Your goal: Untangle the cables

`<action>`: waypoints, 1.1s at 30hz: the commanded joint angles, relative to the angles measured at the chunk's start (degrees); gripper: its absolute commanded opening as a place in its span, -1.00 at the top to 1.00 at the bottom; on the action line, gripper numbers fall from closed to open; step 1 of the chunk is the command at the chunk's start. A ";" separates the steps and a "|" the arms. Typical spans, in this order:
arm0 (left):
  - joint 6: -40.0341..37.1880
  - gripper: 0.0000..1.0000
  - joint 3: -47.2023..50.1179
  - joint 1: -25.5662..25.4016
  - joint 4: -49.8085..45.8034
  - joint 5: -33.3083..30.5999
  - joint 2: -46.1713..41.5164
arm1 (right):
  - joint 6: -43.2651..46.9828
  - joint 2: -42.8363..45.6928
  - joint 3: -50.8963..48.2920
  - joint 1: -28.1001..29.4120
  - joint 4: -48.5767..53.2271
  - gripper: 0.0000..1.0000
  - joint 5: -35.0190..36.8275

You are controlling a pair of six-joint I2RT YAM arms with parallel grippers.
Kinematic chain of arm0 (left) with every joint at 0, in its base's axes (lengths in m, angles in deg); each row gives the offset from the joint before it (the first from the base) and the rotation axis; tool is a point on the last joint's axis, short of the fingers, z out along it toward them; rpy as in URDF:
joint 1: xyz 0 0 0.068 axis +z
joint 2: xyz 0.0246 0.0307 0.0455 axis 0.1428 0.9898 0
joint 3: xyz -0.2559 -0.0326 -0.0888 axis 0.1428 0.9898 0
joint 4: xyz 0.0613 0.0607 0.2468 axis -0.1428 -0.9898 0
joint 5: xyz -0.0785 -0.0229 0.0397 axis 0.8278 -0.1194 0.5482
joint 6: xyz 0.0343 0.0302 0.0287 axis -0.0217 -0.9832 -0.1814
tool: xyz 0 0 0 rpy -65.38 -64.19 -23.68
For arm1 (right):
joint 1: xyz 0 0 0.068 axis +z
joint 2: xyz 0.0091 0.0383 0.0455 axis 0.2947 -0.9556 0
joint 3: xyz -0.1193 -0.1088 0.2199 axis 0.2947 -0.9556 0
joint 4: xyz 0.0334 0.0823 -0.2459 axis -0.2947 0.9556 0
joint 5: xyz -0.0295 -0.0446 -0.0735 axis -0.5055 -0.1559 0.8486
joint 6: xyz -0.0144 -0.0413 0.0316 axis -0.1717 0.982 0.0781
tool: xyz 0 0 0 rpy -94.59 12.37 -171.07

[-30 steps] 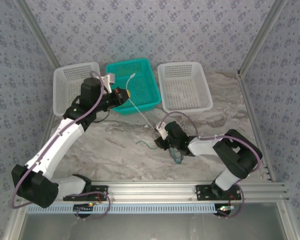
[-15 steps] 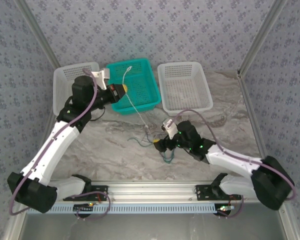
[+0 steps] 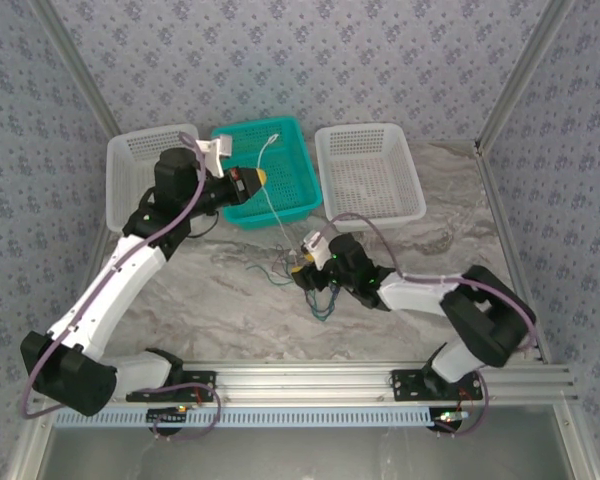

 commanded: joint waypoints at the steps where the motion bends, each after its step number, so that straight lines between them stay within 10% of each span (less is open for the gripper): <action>1: -0.58 1.00 -2.85 -0.36 3.52 2.24 -1.75 | 0.70 -4.97 3.43 0.89 -3.00 -0.18 2.36; 15: -6.65 1.00 -13.90 3.64 -2.69 -2.13 -5.47 | 0.81 -10.65 -1.80 1.56 -1.34 0.33 3.65; 33: -12.19 1.00 -20.80 17.58 -15.06 -7.27 -9.09 | -2.64 -3.14 -11.52 0.29 0.31 0.16 6.48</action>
